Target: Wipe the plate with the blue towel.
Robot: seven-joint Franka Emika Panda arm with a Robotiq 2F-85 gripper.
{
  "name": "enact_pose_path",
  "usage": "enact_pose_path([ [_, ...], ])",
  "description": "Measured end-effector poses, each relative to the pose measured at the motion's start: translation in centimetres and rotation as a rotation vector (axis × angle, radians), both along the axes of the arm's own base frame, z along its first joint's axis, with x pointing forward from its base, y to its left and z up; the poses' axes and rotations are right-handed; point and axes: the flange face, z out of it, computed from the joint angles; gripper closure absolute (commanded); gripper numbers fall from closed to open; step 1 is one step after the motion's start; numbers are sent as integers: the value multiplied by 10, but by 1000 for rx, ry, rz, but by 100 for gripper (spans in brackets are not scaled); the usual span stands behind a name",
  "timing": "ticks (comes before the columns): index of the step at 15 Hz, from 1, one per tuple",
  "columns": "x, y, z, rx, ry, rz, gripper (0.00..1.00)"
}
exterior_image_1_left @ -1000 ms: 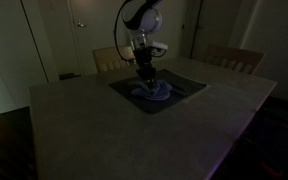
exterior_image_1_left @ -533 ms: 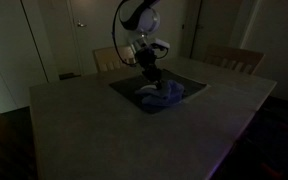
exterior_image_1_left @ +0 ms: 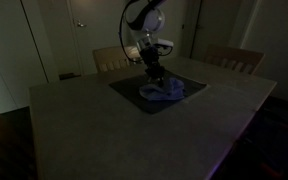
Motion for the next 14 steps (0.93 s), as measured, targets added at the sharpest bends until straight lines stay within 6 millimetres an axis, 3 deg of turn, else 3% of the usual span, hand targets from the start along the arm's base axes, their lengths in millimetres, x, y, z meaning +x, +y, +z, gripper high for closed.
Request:
enact_pose_path([
  [7,20,8,12,28,-148,0,99],
  [14,19,35,15,123,-163,84,99],
])
